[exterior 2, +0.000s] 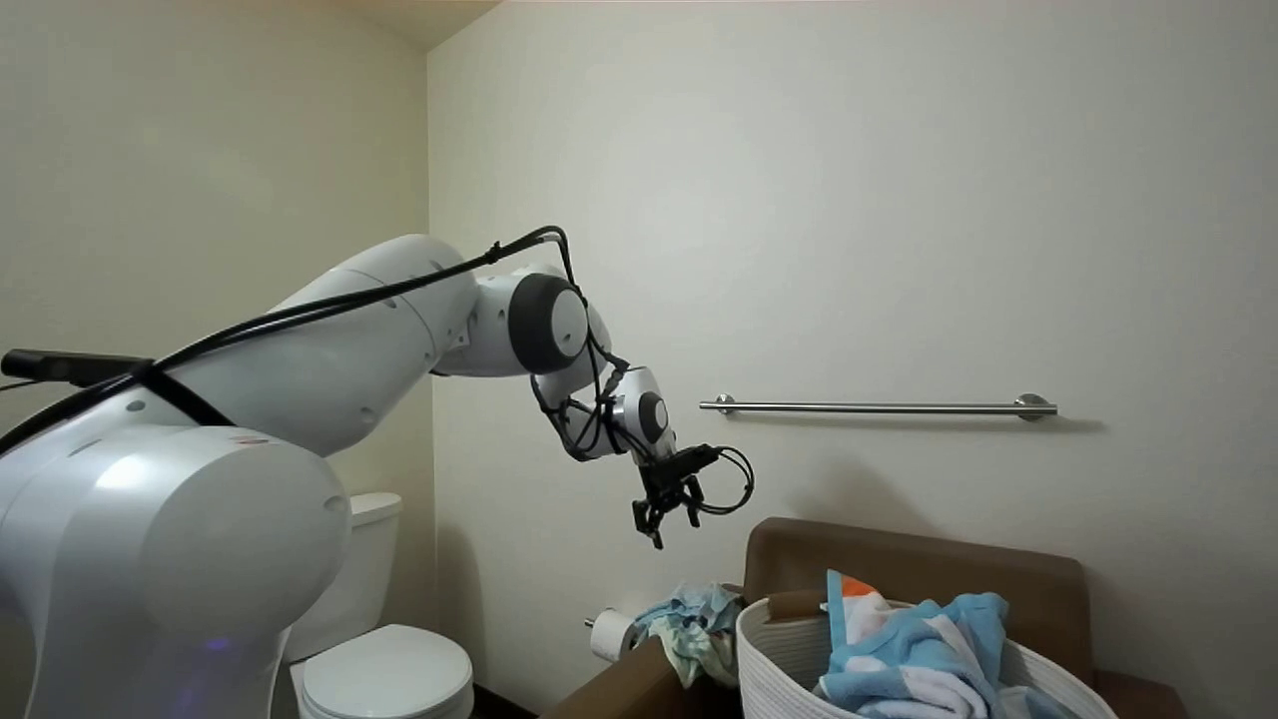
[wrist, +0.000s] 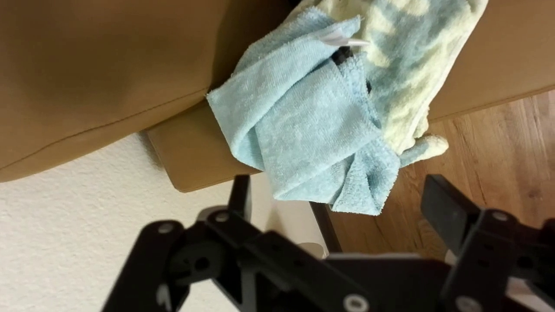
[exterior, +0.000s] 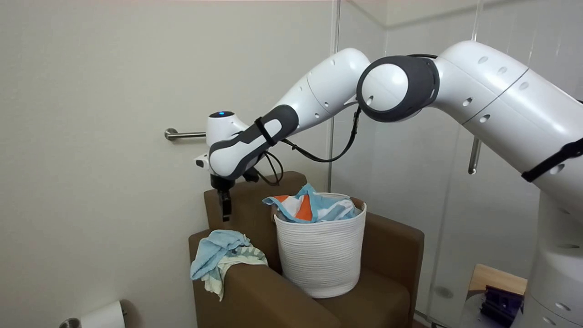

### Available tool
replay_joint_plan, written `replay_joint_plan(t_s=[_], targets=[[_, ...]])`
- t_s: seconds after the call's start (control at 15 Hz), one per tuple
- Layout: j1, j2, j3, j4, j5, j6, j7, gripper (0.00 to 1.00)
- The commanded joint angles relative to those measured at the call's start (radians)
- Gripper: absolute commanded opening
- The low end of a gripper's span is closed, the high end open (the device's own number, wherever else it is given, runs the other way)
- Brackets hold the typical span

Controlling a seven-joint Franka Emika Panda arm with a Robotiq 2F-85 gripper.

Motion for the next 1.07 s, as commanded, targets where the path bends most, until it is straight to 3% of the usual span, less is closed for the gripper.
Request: replay_joint_plan(t_s=[0.0,1.0], targets=[[-0.01,0.044,0.018,0.076,-0.022,-0.048,-0.011,1.0],[-0.001,0.282,0.008,0.405,-0.011,-0.155,-0.036,1.0]])
